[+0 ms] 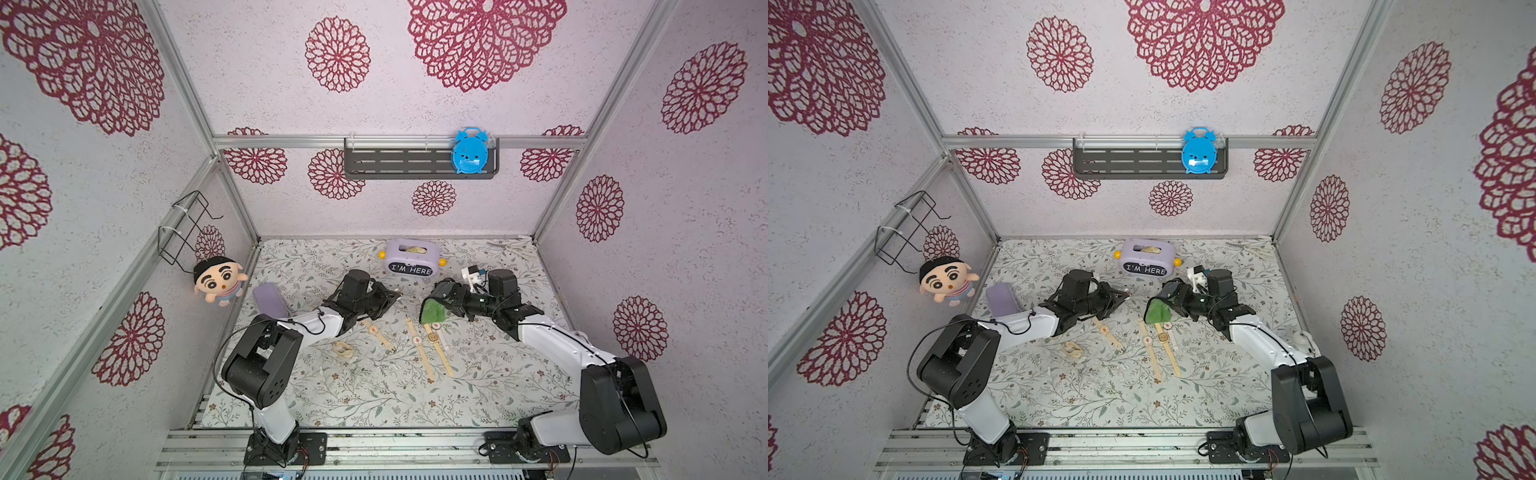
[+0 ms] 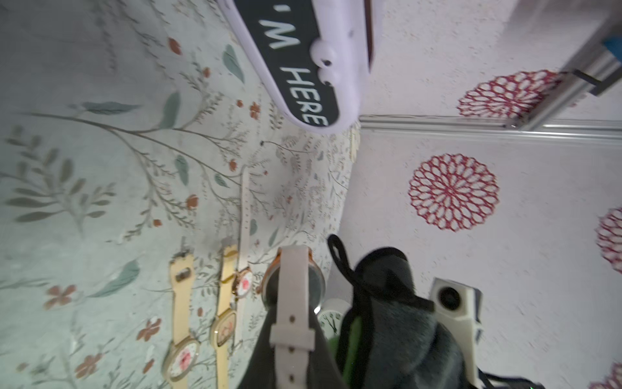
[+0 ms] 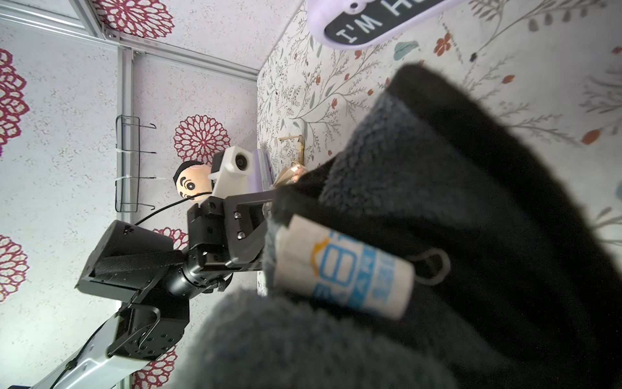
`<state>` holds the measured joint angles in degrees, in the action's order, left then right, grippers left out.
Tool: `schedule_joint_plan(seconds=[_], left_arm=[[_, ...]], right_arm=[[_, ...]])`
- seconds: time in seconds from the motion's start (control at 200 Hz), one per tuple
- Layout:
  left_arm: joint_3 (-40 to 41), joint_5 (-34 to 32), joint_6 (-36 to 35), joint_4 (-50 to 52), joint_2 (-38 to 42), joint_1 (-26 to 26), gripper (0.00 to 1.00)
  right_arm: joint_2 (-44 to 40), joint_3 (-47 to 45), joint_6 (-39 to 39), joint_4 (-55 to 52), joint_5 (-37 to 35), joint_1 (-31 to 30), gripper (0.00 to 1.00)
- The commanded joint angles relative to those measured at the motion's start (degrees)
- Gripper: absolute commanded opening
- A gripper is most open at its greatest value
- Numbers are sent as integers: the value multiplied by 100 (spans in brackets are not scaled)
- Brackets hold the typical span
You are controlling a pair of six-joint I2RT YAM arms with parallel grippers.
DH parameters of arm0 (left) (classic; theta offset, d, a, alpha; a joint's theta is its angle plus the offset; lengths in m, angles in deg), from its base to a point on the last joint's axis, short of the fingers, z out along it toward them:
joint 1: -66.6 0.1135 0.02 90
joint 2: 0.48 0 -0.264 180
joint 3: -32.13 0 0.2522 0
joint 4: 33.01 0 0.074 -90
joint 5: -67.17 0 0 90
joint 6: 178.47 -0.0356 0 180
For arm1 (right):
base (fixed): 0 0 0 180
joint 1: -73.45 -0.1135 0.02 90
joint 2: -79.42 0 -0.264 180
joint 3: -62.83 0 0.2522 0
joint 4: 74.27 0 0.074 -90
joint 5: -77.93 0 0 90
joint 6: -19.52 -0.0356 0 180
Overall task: Wipe the watch dial
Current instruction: Pick up the watch at the center of the board, then wipe the dirt from the watch dial.
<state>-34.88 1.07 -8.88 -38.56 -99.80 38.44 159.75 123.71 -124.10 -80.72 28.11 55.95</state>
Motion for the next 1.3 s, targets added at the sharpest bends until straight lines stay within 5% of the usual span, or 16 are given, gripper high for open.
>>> schedule_joint_plan(seconds=[0.0, 0.245, 0.405, 0.901, 1.296], left_arm=[[225, 835, 206, -1264, 187, 137, 0], [825, 1267, 1231, -3351, -190, 275, 0], [810, 1475, 1505, -3873, -381, 265, 0], [913, 2089, 888, -2856, -192, 259, 0], [990, 1866, 181, -1594, 79, 269, 0]], right_arm=[[106, 311, -283, 654, -80, -128, 0], [425, 533, -384, 866, -125, -276, 0], [692, 718, -491, 1061, -158, -400, 0], [1823, 2047, -537, 1158, -134, -683, 0], [2386, 3177, -657, 1001, 95, -827, 0]])
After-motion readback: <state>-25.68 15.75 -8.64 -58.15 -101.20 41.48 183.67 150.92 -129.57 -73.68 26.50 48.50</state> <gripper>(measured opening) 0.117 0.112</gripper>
